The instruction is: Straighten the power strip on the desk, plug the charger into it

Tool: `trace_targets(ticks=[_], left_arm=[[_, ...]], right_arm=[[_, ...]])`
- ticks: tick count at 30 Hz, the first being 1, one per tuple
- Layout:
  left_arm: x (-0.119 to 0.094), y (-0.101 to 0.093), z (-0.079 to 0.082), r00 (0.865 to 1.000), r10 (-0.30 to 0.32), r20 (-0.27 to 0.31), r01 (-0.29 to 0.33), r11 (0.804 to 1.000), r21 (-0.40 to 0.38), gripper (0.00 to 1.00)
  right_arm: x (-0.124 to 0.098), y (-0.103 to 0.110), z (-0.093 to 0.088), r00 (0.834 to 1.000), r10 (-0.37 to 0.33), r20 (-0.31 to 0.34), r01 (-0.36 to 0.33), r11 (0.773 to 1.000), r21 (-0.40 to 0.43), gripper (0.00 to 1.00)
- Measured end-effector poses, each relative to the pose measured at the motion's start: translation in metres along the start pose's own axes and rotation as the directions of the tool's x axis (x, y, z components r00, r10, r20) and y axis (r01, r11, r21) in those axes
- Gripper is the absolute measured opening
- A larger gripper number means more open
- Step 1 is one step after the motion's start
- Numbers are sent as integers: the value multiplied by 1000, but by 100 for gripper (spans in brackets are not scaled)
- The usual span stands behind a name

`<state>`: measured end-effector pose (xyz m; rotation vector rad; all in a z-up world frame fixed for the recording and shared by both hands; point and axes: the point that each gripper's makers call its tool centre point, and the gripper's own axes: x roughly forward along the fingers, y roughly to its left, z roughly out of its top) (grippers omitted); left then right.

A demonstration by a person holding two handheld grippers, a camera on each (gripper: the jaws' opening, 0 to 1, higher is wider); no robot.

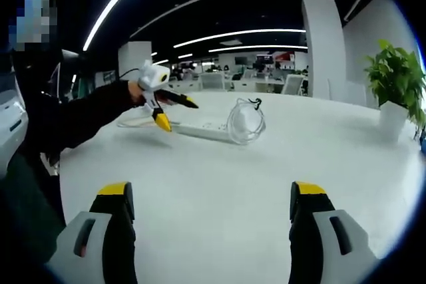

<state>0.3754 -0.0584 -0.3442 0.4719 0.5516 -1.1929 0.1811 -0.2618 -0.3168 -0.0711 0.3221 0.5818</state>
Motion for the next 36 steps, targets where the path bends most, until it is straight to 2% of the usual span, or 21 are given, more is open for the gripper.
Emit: trace_targets(ticks=[29,36], left_arm=[[33,14,11,998,-53,-27,53,999,2,99],[42,15,7,997,-56,-53,57,998,6,99]], right_arm=[[-4,-8,-7,1000,-14,-4,14,1000,23,97],[-6,-10,-8,1000,-13,1,13,999,38,97]])
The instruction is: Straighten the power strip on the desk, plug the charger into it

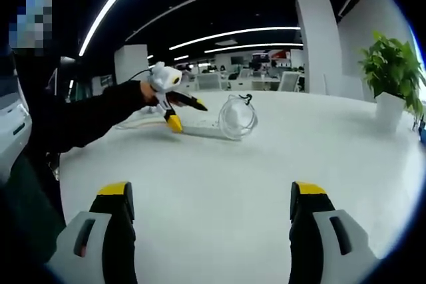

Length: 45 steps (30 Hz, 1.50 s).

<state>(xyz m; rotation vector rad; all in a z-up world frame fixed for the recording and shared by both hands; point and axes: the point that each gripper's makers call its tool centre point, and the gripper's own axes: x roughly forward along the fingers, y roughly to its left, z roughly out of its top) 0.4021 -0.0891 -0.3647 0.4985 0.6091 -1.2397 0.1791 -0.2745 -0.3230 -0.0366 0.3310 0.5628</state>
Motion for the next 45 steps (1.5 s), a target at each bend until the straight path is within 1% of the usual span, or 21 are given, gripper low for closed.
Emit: trace_targets(ticks=[3,10,14,16,24,28,33,36,39,42,45], left_arm=[[2,-2,0,1000,-16,-3,16,1000,-5,99],[8,0,2,999,-33,-5,33,999,-5,99],[11,0,3,999,-45,-10,45,999,-1,97],[14,-1,3,998,-58,-17,58,998,-2,94],[20,-2,5,996,-82,-22,81,997,-4,94],[24,0,4,995,-95,-34,95,996,-1,94],[27,1,5,995,-98,-34,98,995,-5,93],[29,1,5,994,-98,-42,98,995,5,92],[32,2,6,994,-105,-36,105,994,-3,92],[34,2,2,993,-108,-41,108,994,-8,92],[31,1,3,993,-111,-28,111,994,-20,91]], right_arm=[[-1,-2,-2,1000,-4,-3,4,1000,4,97],[-1,-5,-6,1000,-7,-11,7,1000,8,97],[-1,-7,-7,1000,-6,-15,6,1000,8,97],[-1,-8,-6,1000,-6,-13,6,1000,7,97],[-1,-11,-9,1000,-8,-17,8,1000,7,97],[-1,-12,-10,1000,-2,-20,2,1000,12,97],[-3,-14,-11,1000,-5,-27,5,1000,9,97],[-3,-16,-12,1000,-7,-26,8,1000,11,97],[-3,-16,-13,1000,-5,-29,5,1000,13,97],[-3,-17,-14,1000,0,-31,1,1000,17,97],[-3,-19,-14,999,-2,-32,3,1000,15,97]])
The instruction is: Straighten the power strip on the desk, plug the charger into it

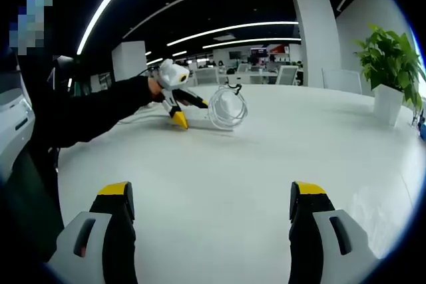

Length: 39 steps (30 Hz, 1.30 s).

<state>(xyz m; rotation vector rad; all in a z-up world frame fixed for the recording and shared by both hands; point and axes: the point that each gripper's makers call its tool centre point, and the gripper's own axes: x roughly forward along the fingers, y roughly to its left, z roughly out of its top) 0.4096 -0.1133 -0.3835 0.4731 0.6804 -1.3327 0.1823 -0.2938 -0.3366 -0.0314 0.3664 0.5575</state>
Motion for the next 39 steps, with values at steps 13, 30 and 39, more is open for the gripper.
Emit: trace_targets(ticks=[13,30,39], left_arm=[[3,-1,4,1000,-22,18,21,999,30,91],[14,-17,22,991,-108,83,99,990,105,83],[-12,-7,27,992,-85,90,77,993,91,80]], right_arm=[[2,-1,-3,1000,1,-4,-1,1000,1,97],[0,-4,-8,1000,-11,-14,11,1000,-3,96],[-2,-4,-10,1000,-15,-18,15,1000,0,95]])
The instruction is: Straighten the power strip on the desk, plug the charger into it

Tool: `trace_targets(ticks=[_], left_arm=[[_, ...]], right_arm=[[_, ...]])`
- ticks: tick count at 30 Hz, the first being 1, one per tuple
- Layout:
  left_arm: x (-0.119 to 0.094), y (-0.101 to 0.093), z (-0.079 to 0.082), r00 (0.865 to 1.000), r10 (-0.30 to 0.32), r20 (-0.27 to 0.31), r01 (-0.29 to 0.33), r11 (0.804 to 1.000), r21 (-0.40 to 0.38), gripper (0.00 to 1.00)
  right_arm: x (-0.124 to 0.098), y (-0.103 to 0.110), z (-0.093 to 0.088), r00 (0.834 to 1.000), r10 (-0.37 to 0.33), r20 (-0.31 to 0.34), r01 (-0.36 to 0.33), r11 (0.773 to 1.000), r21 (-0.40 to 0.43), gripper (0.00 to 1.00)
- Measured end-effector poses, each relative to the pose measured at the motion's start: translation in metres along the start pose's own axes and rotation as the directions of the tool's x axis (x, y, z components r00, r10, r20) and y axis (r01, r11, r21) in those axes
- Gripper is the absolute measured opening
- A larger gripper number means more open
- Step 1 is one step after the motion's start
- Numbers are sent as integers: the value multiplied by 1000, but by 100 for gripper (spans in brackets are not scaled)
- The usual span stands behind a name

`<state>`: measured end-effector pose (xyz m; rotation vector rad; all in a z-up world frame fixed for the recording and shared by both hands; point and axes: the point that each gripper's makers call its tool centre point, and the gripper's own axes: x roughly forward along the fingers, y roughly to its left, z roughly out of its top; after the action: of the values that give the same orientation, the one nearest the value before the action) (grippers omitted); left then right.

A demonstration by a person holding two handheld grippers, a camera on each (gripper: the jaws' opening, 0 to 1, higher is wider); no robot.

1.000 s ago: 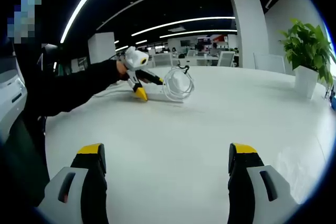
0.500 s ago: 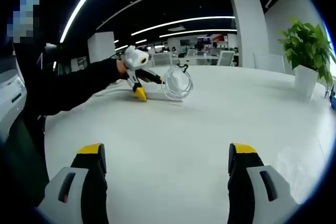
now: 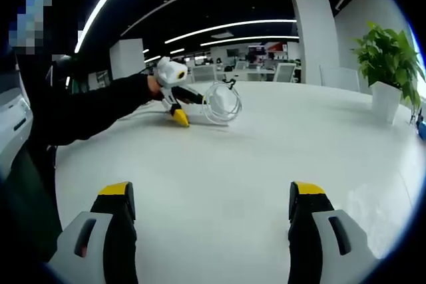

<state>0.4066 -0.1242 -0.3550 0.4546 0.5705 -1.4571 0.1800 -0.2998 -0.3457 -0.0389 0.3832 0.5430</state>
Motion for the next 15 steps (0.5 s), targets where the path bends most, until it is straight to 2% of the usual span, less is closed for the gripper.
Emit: trace_targets(ticks=[5,6,15], left_arm=[[6,3,-2,1000,5,4,-5,1000,-4,81],[2,5,-2,1000,5,4,-5,1000,-3,81],[9,1,-5,1000,17,-7,-17,1000,-3,80]], right_arm=[[0,1,0,1000,1,-1,-1,1000,0,95],[0,1,-1,1000,0,-1,0,1000,0,95],[0,4,-1,1000,1,-2,-1,1000,-5,94]])
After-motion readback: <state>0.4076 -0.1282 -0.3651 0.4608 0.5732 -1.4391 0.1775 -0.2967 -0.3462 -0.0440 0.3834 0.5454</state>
